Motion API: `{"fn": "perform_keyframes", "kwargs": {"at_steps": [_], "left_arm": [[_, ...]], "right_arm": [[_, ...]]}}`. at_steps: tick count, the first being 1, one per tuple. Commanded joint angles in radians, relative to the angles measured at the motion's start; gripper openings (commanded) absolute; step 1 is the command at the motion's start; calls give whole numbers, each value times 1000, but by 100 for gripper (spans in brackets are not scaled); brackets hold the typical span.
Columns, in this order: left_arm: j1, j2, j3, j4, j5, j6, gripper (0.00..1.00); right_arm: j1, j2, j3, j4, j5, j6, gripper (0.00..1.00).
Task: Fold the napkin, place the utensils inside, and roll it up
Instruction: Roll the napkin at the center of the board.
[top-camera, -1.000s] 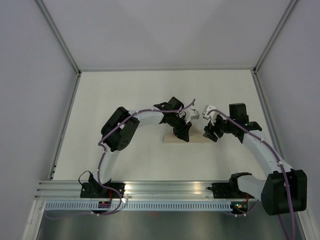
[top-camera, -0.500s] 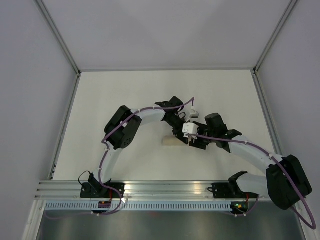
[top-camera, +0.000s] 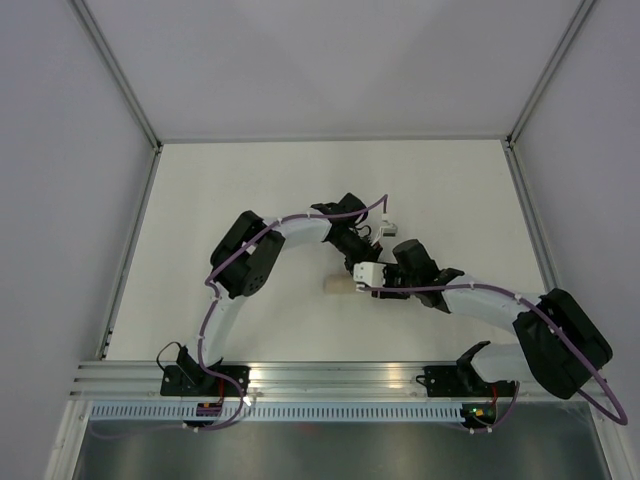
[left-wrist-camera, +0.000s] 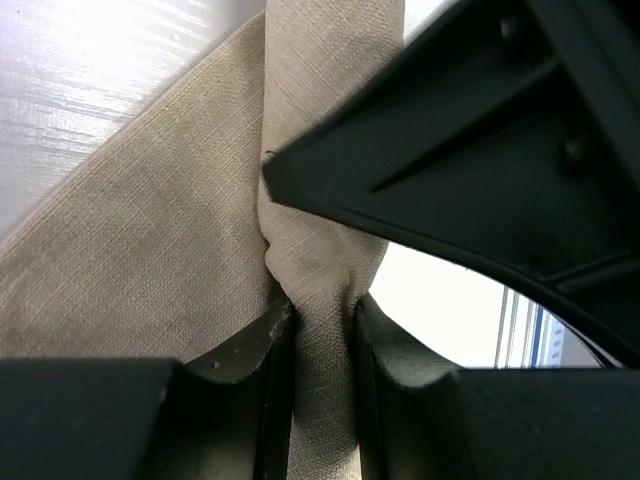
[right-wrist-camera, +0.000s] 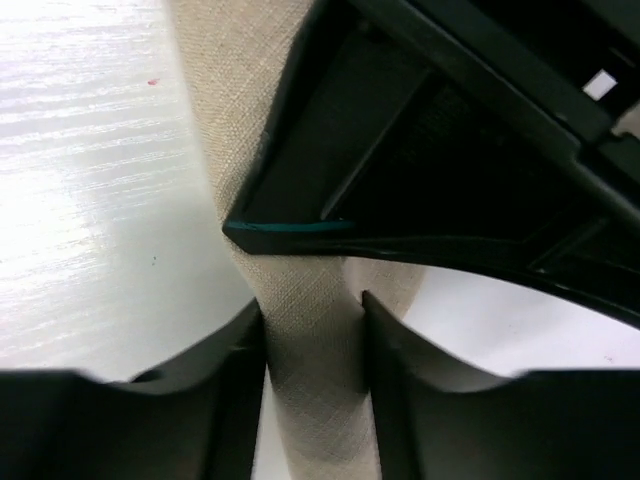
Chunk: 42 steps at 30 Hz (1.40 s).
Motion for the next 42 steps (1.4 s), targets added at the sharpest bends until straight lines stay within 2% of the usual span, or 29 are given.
{"fn": "perform_keyframes", "kwargs": {"at_steps": [1,2,5,7,11,20,25,28,29,31,32,34,37,42], "left_arm": [[-4,81,-34,-104,-137,-3,15],[0,76,-34,-102,-138,-5,16],[13,49,-46,-78,-140,-31,30],[25,23,-71,-29,-129,-51,40],[69,-43,-112,71,-99,-129,49],[158,-218,-250,368,-49,-331,55],[204,-322,-382,577,-83,-448,55],[215,-437,-493,732,-175,-510,56],[217,-501,-525,817,-248,-531,56],[217,-580,-638,910,-325,-553,56],[215,-658,-681,1030,-389,-565,56],[211,-723,-812,1137,-468,-573,57],[174,-827,-916,1211,-578,-466,57],[30,-889,-965,1163,-795,-222,59]], "right_arm": [[6,35,12,8,45,-8,41],[6,42,15,3,38,-8,32],[6,63,29,-28,27,-3,21],[4,72,46,-46,13,-2,16],[-5,106,89,-110,-31,-3,11],[-95,235,253,-324,-191,-56,8],[-152,331,356,-480,-277,-99,6],[-176,394,420,-552,-317,-125,7],[-183,410,457,-572,-333,-132,6],[-201,468,495,-630,-349,-155,6],[-207,486,534,-649,-356,-160,6],[-227,541,569,-702,-376,-180,6],[-244,615,638,-770,-396,-203,6],[-269,721,753,-854,-426,-220,6]]}}
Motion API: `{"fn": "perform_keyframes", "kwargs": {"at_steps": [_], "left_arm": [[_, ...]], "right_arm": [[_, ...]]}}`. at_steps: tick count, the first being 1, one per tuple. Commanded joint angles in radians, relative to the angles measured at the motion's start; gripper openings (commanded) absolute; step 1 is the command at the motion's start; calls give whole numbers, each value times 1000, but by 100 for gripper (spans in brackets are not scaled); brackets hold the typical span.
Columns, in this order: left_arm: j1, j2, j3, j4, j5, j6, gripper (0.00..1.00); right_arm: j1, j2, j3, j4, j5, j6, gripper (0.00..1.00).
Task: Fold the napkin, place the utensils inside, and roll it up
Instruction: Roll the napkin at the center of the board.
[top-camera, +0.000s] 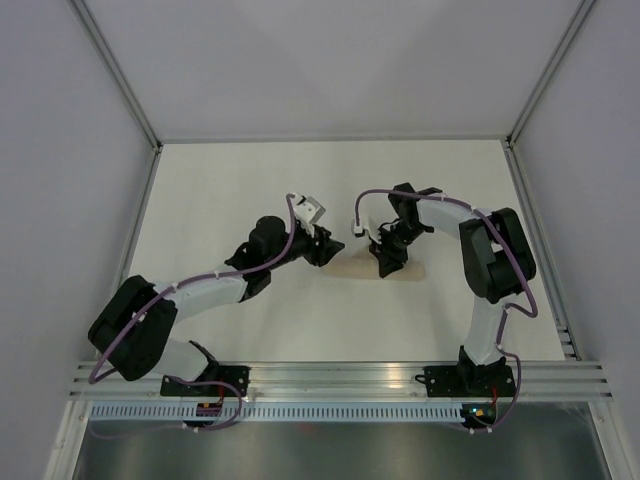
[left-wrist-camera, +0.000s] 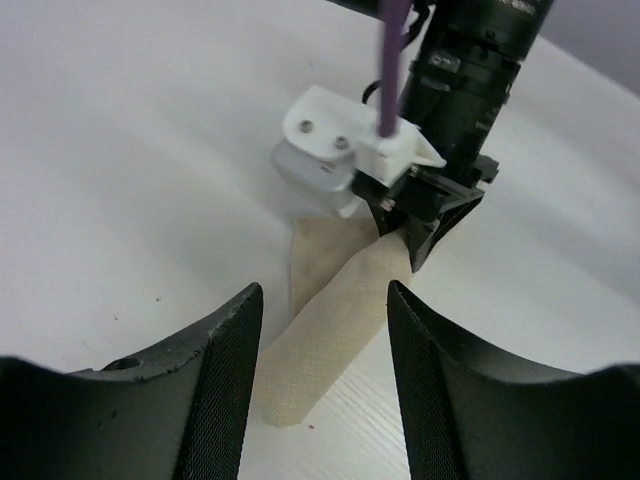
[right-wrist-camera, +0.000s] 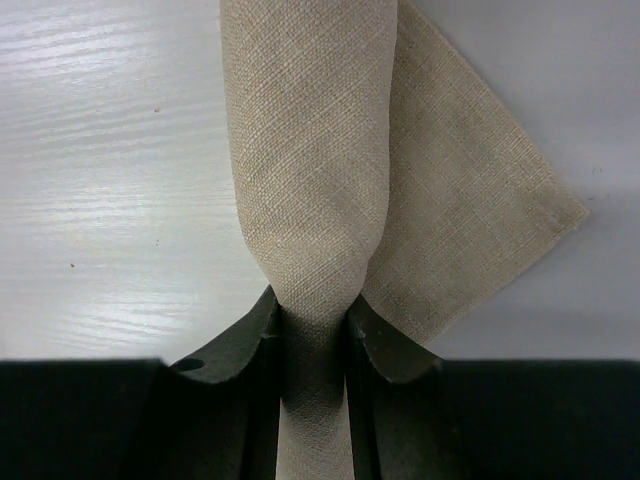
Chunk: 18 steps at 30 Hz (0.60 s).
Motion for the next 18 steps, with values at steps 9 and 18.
{"fn": "perform_keyframes", "kwargs": {"at_steps": [9,18], "left_arm": [[-322,137,122,-104,-410,554,64],[-428,341,233,-170,-462,824,64]], "right_arm": [[-16,197,97,-138,18,-64,7],[-19,247,145,-185,21,-55,6]]}}
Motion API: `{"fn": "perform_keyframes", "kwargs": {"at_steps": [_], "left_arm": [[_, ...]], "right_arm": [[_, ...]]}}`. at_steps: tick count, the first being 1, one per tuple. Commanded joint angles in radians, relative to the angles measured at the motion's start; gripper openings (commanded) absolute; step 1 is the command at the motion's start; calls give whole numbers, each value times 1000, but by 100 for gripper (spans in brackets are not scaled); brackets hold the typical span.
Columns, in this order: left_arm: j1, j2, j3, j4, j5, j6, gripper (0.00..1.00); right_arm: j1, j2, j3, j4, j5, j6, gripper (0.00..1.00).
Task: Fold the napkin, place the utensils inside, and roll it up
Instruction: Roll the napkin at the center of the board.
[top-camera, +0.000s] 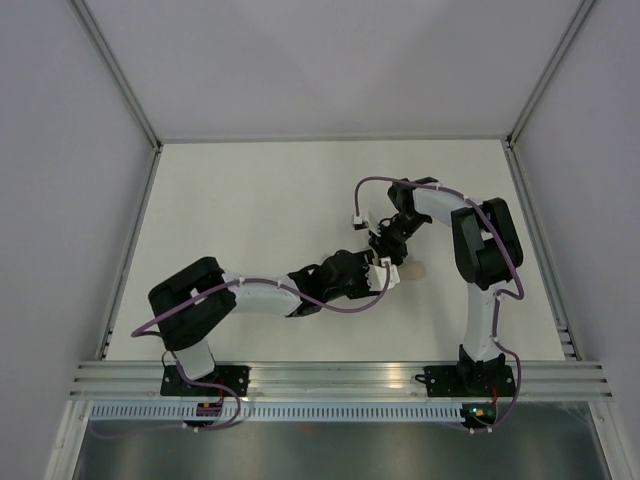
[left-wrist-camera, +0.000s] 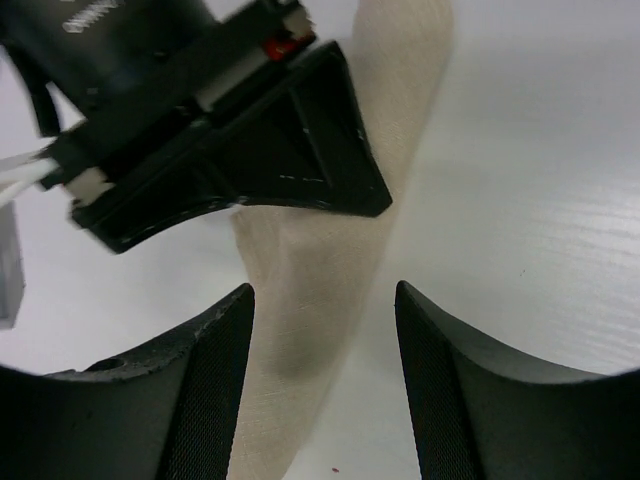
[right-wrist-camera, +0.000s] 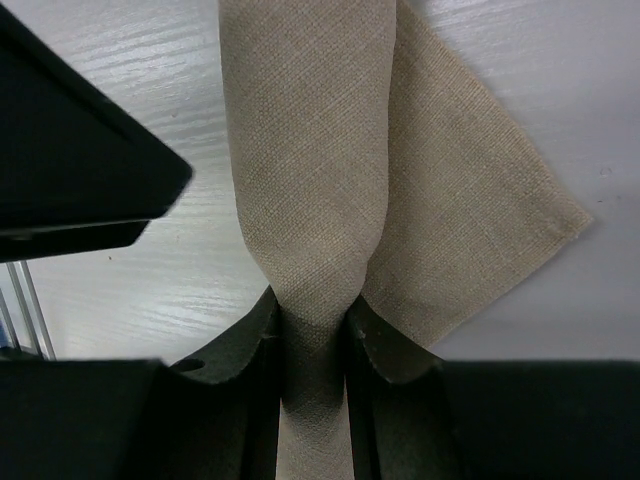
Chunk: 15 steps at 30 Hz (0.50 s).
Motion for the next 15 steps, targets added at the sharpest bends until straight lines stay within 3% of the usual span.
{"fn": "perform_keyframes", "kwargs": {"at_steps": [1,2,3,15], "left_arm": [[-12,57,58,-27,-38,186,64],[-12,68,77,-33,-33,194,65],[-12,92,84,-41,-33,202,72],[11,223,189,-153,22,266,68]], "right_arm": [[7,104,-23,5,78,-46,7],[7,108,-22,2,77,-49,7],[9,110,-20,1,77,-49,7],[7,137,7,-19,80,-43,6]]}}
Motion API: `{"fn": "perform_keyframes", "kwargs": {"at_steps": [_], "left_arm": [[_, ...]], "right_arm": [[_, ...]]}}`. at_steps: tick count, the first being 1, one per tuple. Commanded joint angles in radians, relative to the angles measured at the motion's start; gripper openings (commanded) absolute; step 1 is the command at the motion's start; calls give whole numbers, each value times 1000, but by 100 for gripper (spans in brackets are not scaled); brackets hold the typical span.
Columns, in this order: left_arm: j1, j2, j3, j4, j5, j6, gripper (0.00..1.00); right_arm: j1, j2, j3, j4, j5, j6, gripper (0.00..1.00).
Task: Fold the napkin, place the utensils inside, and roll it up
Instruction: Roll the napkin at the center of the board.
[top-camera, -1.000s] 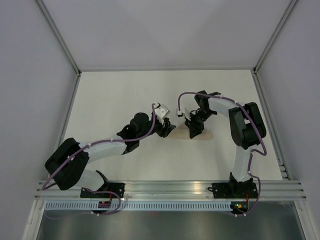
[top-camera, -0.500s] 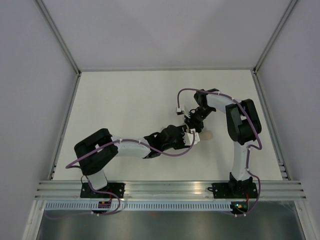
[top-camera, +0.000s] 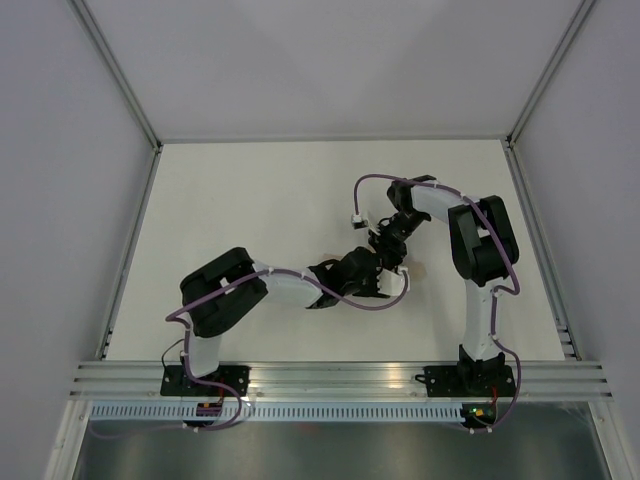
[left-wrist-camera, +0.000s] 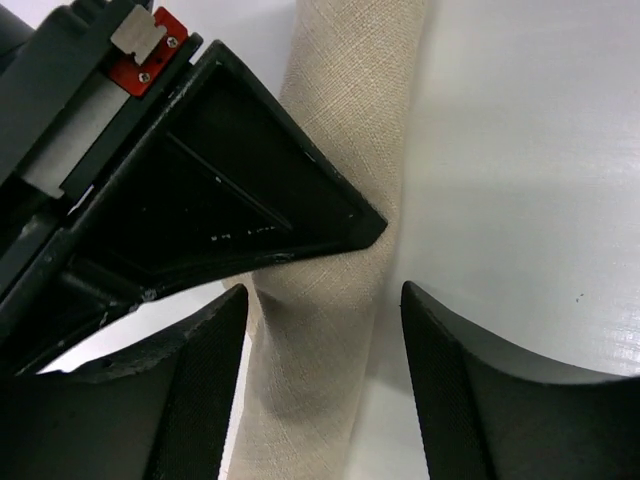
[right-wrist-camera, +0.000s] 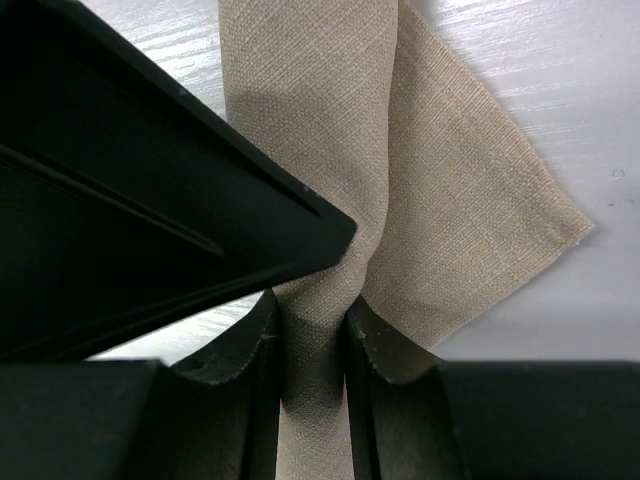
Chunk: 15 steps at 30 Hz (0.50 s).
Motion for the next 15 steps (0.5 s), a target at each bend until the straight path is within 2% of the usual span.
{"fn": "perform_keyframes", "kwargs": {"at_steps": [1,6,8,9,12,14,15], "left_arm": [[24,26,54,-89,56,42,66],[60,47,111,-219,153,-9,54],[66,58,129,-265,199,-23,47],[67,59,131,-272,210,-32,39],[67,72,142,-296,222,-52,29],[69,81,154,-307,230,-64,25],[70,85,158,-336,243,-76,22]], "right_arm": [[11,98,-38,37,92,-44,7],[11,111,-27,26,92,-44,6],[11,113,-24,25,92,-44,6],[11,115,-23,25,92,-43,6],[11,118,-20,25,87,-40,6],[10,116,-20,25,87,-41,9],[8,113,-20,26,84,-38,13]]}}
